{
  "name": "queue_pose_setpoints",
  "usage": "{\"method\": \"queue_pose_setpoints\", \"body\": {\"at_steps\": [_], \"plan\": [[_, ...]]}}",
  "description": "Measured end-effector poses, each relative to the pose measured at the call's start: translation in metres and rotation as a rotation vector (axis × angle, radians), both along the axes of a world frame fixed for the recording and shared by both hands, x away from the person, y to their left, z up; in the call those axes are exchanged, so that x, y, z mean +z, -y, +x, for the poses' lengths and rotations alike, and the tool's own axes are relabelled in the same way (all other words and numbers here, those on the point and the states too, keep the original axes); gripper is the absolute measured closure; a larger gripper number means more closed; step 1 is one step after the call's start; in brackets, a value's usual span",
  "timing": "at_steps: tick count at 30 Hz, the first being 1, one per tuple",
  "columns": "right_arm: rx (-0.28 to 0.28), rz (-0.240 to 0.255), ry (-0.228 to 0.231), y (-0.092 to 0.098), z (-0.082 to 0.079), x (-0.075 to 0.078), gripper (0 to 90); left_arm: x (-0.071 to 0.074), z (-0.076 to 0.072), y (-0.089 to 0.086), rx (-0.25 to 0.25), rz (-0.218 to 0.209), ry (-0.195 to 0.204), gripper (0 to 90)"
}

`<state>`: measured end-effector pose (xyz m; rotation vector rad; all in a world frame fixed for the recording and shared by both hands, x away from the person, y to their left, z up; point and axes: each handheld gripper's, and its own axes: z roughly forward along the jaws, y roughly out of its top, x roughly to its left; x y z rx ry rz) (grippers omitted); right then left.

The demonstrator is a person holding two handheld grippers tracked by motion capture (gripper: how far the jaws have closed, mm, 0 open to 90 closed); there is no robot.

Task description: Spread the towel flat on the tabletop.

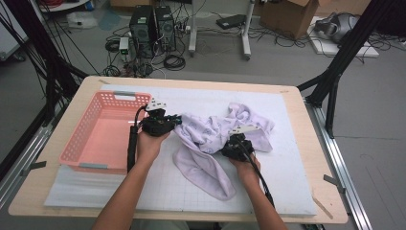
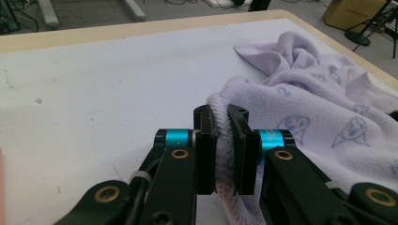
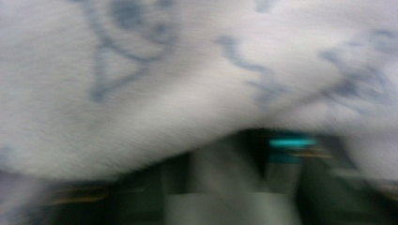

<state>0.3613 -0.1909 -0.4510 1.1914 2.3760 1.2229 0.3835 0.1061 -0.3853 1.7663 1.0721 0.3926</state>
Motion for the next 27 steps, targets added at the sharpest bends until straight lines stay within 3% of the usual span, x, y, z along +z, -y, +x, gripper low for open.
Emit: {"method": "queue_pose_setpoints", "body": {"at_steps": [3, 5, 8, 10, 13, 17, 19, 22, 23, 25, 27], "plan": [[0.037, 0.002, -0.018, 0.004, -0.003, 0.002, 88.1, -0.001, -0.002, -0.002, -0.002, 0.003, 0.000, 81.9], [0.055, -0.023, -0.021, 0.019, -0.010, 0.007, 88.2, -0.003, -0.003, -0.003, -0.007, 0.008, -0.003, 81.9], [0.039, -0.020, -0.021, 0.051, -0.023, 0.016, 88.2, -0.007, -0.005, -0.001, -0.007, 0.002, -0.006, 81.9], [0.017, 0.003, -0.024, 0.084, -0.034, 0.023, 88.3, -0.010, -0.005, 0.000, -0.010, 0.003, -0.010, 81.9], [-0.043, 0.000, -0.028, 0.127, -0.048, 0.031, 88.4, -0.013, -0.005, 0.004, -0.016, 0.002, -0.012, 81.9], [-0.144, 0.079, -0.022, 0.176, -0.060, 0.042, 88.7, -0.015, -0.005, 0.019, -0.056, -0.023, -0.016, 81.9], [-0.172, 0.081, 0.002, 0.187, -0.063, 0.048, 88.8, -0.016, -0.006, 0.029, -0.076, -0.012, -0.003, 82.0], [-0.224, 0.103, 0.043, 0.200, -0.065, 0.057, 88.7, -0.009, -0.008, 0.041, -0.100, -0.016, 0.049, 82.1], [-0.245, 0.127, 0.067, 0.203, -0.065, 0.061, 88.7, -0.007, -0.008, 0.043, -0.092, -0.024, 0.069, 82.1], [-0.276, 0.162, 0.098, 0.203, -0.059, 0.069, 88.6, -0.005, -0.002, 0.043, -0.060, 0.012, 0.082, 82.1], [-0.276, 0.164, 0.116, 0.195, -0.046, 0.074, 88.6, -0.009, 0.006, 0.038, -0.009, 0.036, 0.068, 82.1]]}}
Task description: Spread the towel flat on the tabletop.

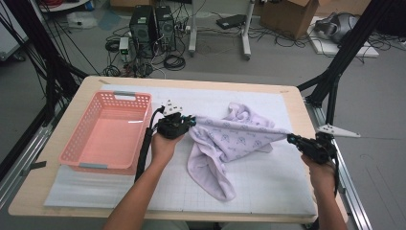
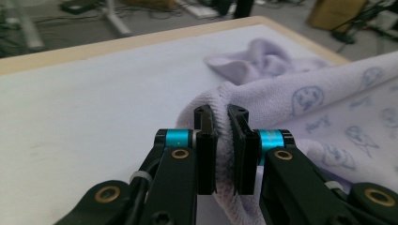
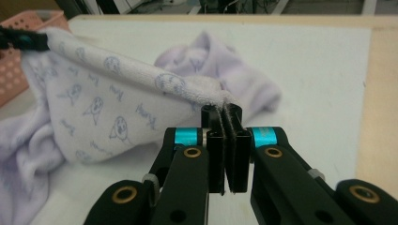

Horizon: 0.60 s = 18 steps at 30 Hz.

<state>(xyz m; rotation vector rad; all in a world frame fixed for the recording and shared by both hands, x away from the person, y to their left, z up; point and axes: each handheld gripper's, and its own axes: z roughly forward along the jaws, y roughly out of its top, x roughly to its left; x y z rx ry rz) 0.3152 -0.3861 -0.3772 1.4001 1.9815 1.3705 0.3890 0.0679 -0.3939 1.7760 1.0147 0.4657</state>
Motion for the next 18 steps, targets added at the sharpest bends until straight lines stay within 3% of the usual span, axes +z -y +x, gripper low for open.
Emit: {"method": "queue_pose_setpoints", "body": {"at_steps": [3, 5, 7, 9, 11, 14, 16, 18], "plan": [[0.011, -0.020, -0.003, -0.021, 0.022, 0.003, 88.6, -0.011, 0.010, -0.010, 0.061, 0.035, -0.053, 82.1], [0.015, -0.037, 0.000, -0.035, 0.036, 0.005, 88.6, -0.016, 0.013, -0.014, 0.070, 0.063, -0.068, 82.0], [0.011, -0.029, -0.002, -0.046, 0.050, 0.006, 88.5, -0.020, 0.015, -0.015, 0.073, 0.051, -0.082, 80.8], [0.004, -0.010, -0.003, -0.055, 0.062, 0.005, 88.5, -0.022, 0.015, -0.014, 0.057, 0.043, -0.098, 71.6], [-0.003, -0.046, -0.011, -0.064, 0.070, 0.004, 88.0, -0.024, 0.012, -0.013, 0.035, 0.022, -0.101, 57.0], [-0.006, -0.055, -0.006, -0.069, 0.072, 0.003, 81.8, -0.022, 0.002, -0.012, 0.005, -0.008, -0.089, 43.7], [-0.018, -0.061, 0.002, -0.069, 0.067, 0.004, 67.7, -0.020, -0.006, -0.012, -0.014, -0.029, -0.074, 41.0], [-0.023, -0.084, 0.024, -0.067, 0.058, 0.005, 62.9, -0.016, -0.015, -0.013, -0.047, -0.023, -0.075, 39.3]]}}
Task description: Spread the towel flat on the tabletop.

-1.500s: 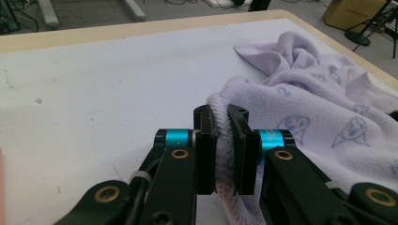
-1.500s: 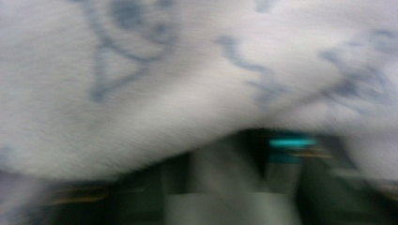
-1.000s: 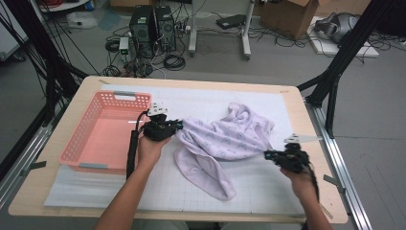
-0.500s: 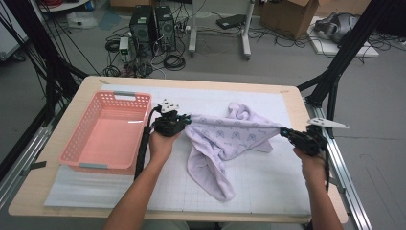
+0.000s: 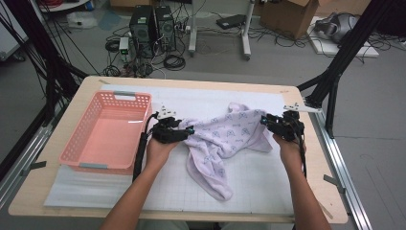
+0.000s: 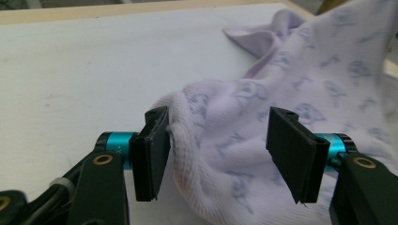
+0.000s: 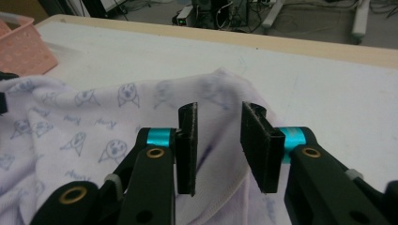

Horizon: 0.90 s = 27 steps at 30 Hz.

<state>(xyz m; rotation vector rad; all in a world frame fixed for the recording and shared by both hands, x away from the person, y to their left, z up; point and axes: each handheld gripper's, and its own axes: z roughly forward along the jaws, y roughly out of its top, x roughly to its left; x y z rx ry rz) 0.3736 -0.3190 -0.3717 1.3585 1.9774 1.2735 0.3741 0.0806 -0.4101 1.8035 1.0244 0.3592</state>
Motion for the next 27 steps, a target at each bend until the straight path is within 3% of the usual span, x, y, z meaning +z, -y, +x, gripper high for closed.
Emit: {"method": "queue_pose_setpoints", "body": {"at_steps": [2, 4, 8, 15, 19, 22, 25, 27], "plan": [[-0.006, -0.014, 0.009, 0.004, -0.011, 0.003, 58.0, 0.003, -0.010, -0.002, -0.019, -0.009, 0.026, 36.3], [-0.015, 0.004, 0.054, 0.010, -0.024, 0.005, 57.4, 0.005, -0.019, -0.003, -0.020, -0.013, 0.046, 37.6], [-0.023, 0.014, 0.067, 0.021, -0.046, 0.002, 58.7, 0.001, -0.037, -0.004, -0.078, -0.037, 0.021, 38.2], [0.020, 0.023, 0.004, 0.023, -0.080, -0.037, 59.7, -0.020, -0.069, 0.023, -0.217, -0.050, -0.065, 43.5], [0.041, 0.002, -0.028, 0.019, -0.096, -0.053, 58.2, -0.029, -0.078, 0.042, -0.248, -0.011, -0.097, 39.7], [0.044, -0.031, -0.027, 0.016, -0.106, -0.056, 58.2, -0.037, -0.083, 0.054, -0.247, 0.057, -0.098, 38.1], [0.049, -0.052, -0.026, 0.015, -0.112, -0.060, 58.0, -0.041, -0.089, 0.064, -0.204, 0.135, -0.046, 42.1], [0.044, -0.032, -0.036, 0.017, -0.113, -0.062, 57.8, -0.039, -0.092, 0.066, -0.177, 0.171, -0.027, 51.8]]}}
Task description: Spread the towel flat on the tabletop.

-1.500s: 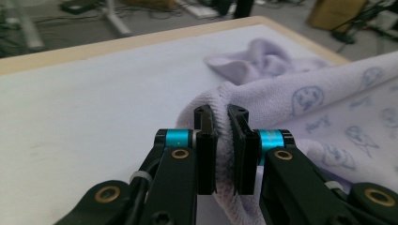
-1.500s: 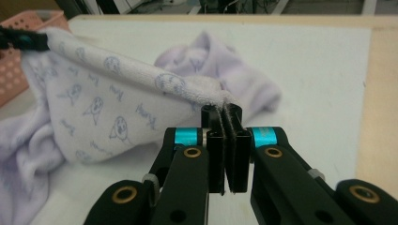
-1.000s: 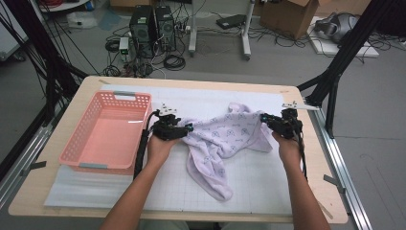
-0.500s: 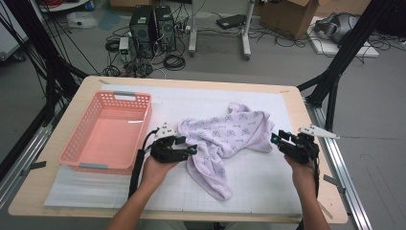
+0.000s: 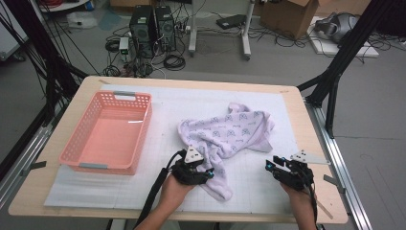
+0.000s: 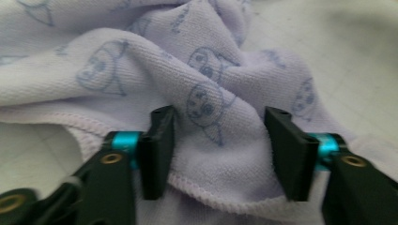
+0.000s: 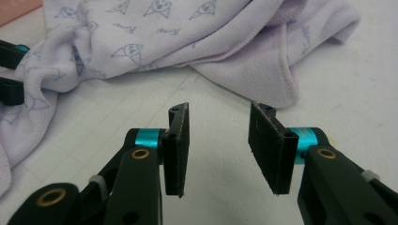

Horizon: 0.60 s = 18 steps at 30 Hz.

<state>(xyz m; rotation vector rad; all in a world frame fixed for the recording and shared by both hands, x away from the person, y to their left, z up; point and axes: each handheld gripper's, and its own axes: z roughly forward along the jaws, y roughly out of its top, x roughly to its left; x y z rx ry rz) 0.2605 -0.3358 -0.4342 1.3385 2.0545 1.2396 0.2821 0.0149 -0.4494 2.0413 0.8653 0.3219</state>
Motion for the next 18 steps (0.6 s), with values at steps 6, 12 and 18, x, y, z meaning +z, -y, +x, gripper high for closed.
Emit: {"method": "queue_pose_setpoints", "body": {"at_steps": [6, 12, 18], "plan": [[-0.008, 0.021, -0.011, -0.001, 0.003, -0.002, 55.6, 0.009, 0.006, -0.012, -0.026, -0.096, -0.044, 77.3], [0.026, 0.002, -0.030, -0.009, 0.006, -0.005, 56.2, 0.024, 0.004, -0.023, -0.085, -0.188, -0.038, 76.9], [0.097, -0.038, -0.049, -0.023, 0.012, -0.004, 66.8, 0.035, 0.003, -0.036, -0.114, -0.244, -0.005, 77.5]]}}
